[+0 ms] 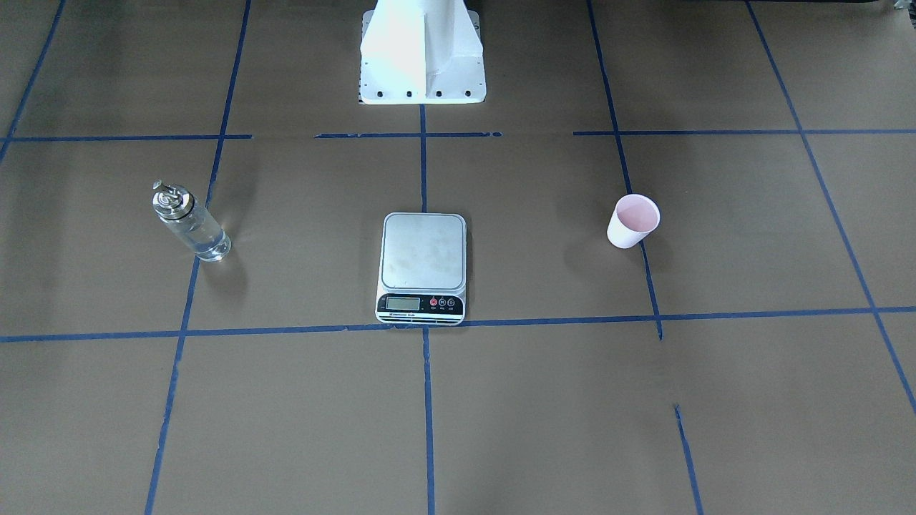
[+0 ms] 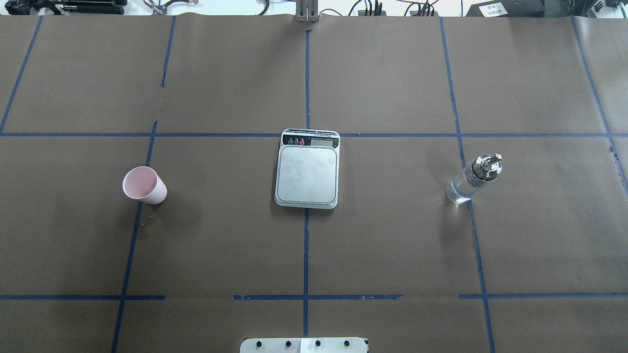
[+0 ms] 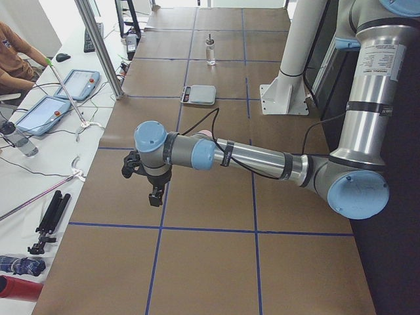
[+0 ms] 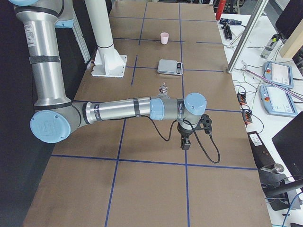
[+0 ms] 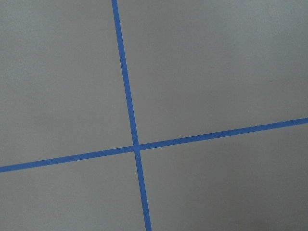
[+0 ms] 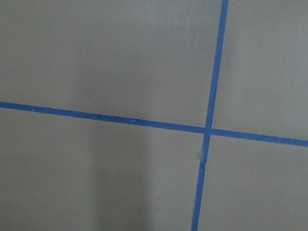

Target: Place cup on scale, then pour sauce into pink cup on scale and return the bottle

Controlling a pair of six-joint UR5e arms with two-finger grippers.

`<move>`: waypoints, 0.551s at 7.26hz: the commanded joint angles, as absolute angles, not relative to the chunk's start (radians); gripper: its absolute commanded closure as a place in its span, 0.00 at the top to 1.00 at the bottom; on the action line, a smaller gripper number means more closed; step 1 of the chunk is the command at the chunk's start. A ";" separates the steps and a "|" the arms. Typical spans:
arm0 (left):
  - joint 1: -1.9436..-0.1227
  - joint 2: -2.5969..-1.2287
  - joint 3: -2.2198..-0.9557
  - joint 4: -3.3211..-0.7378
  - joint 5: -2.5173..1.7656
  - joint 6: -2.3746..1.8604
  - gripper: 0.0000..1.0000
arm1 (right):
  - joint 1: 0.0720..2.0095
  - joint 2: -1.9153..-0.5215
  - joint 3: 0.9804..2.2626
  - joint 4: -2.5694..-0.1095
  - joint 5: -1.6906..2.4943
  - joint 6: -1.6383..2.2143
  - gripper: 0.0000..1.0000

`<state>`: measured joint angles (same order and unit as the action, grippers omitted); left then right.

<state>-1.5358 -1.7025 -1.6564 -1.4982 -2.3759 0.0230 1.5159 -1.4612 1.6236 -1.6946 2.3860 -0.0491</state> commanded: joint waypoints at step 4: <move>-1.452 -1.674 -1.822 -1.474 -2.249 0.022 1.00 | 1.494 -1.468 1.602 -1.611 2.387 -0.044 1.00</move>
